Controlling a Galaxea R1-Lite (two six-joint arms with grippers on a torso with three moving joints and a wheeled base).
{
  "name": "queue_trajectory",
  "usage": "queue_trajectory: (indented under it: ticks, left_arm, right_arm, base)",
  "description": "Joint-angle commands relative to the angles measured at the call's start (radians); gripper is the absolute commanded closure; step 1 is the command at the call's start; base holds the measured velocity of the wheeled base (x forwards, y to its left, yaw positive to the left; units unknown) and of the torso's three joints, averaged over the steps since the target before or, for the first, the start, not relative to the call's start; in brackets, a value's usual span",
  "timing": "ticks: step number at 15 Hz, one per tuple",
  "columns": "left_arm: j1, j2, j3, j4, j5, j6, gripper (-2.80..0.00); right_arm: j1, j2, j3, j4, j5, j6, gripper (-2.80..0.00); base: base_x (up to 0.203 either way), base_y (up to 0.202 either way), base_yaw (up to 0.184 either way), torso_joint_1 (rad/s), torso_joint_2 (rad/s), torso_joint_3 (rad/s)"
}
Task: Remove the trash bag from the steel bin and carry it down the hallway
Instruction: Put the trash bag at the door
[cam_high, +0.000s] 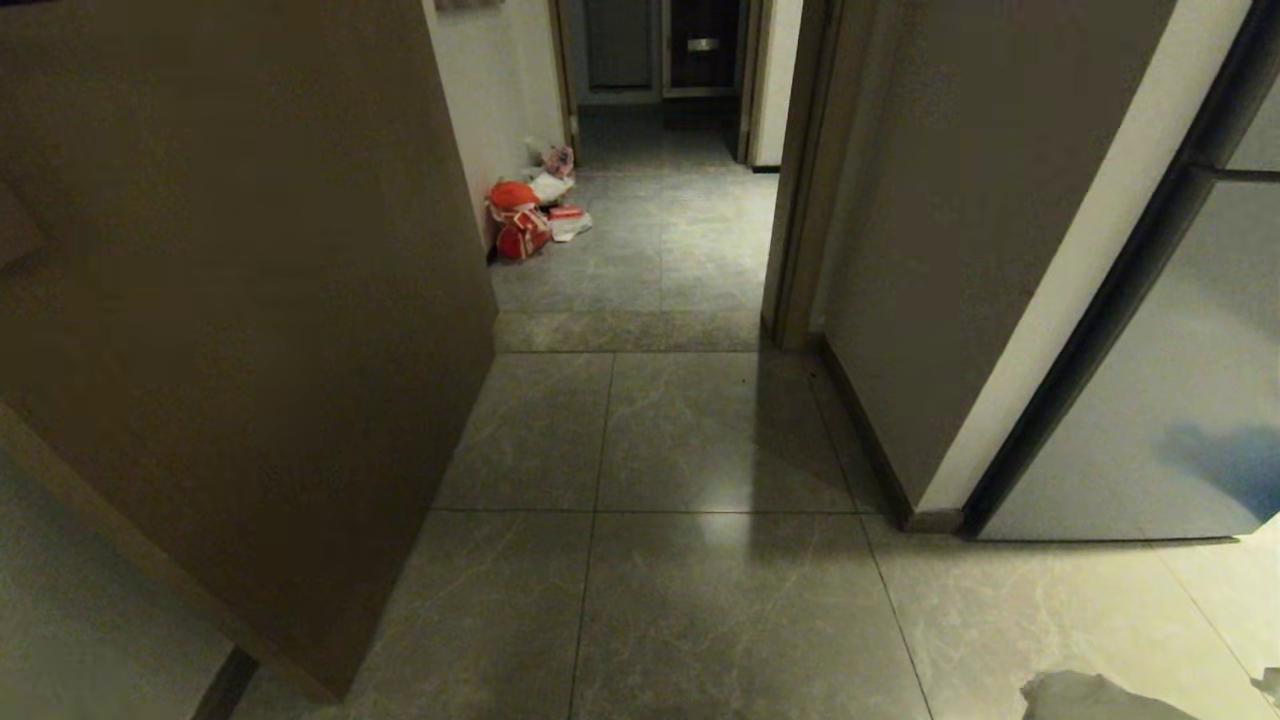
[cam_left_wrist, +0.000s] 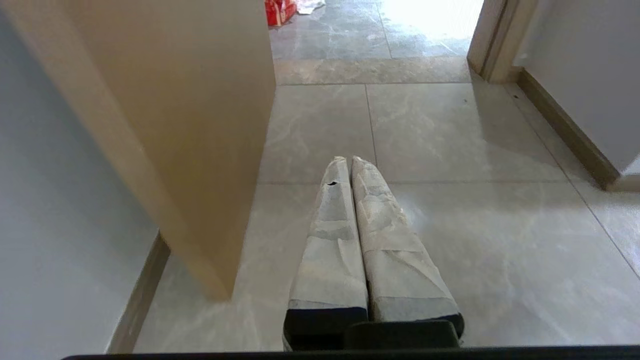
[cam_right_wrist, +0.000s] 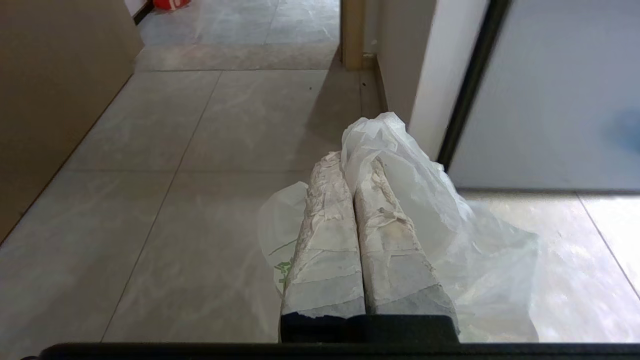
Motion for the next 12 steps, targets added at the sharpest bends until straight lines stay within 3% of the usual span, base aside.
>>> queue_trajectory:
  ticks: [1,12]
  left_arm:
    - [0.000,0.001,0.000,-0.001,0.000,0.000,0.00]
    - [0.000,0.001,0.000,-0.001,0.000,0.000,0.00]
  right_arm:
    - [0.000,0.001,0.000,0.001,0.000,0.000,0.00]
    - [0.000,0.001,0.000,0.001,0.000,0.000,0.00]
  base:
    - [0.190,0.000,0.000,0.002,0.00,0.006]
    - [0.193,0.000,0.001,0.002,0.00,0.001]
